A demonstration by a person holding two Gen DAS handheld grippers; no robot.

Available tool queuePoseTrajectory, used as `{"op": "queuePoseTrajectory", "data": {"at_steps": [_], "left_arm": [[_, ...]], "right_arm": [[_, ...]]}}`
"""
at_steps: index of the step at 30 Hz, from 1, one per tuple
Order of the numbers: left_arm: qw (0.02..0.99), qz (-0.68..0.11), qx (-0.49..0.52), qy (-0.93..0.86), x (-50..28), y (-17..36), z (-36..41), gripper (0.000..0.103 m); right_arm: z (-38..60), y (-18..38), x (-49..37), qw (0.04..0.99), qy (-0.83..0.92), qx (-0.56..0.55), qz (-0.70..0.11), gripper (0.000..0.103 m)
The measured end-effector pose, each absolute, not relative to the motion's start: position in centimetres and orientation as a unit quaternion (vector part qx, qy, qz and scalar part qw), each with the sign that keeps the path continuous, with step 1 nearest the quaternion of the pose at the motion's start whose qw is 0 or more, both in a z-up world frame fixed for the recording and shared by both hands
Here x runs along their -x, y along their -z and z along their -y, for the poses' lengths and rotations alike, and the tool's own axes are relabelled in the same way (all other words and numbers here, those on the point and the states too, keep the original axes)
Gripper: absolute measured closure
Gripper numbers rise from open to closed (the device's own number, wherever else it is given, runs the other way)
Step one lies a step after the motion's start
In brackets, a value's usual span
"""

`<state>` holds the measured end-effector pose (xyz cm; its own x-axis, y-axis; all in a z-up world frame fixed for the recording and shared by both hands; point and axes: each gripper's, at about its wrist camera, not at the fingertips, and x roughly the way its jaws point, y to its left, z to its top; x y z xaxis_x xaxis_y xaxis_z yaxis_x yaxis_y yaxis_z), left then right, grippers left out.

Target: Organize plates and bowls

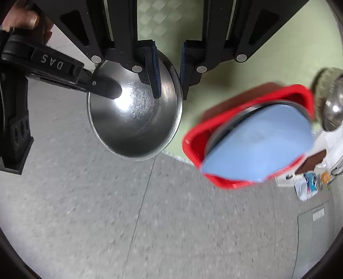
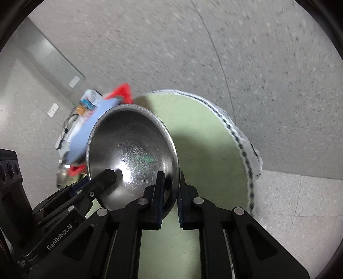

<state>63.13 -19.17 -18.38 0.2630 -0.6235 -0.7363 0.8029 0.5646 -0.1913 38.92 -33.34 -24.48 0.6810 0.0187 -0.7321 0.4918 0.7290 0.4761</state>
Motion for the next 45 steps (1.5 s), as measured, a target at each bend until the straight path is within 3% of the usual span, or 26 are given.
{"op": "queuePoseTrajectory", "data": {"at_steps": [12,20,31,45], "left_arm": [[0.850,-0.339,-0.020,0.403,-73.0,11.8,1.2,0.090],[0.853,-0.383,-0.002,0.355,-81.5,13.8,-6.9,0.091],[0.812,-0.462,-0.046,0.354,-94.0,19.9,-1.4,0.091],[0.806,-0.451,-0.067,0.376,-94.4,22.3,-1.1,0.087]], "right_arm": [[17.3,15.8,-49.4,0.895,0.052,-0.268,-0.354,0.092],[8.9,17.8,-60.3,0.886,0.020,-0.240,-0.396,0.092],[6.8,24.1,-67.2,0.850,0.075,-0.228,-0.469,0.092],[6.5,25.7,-68.1,0.842,0.116,-0.211,-0.483,0.084]]}}
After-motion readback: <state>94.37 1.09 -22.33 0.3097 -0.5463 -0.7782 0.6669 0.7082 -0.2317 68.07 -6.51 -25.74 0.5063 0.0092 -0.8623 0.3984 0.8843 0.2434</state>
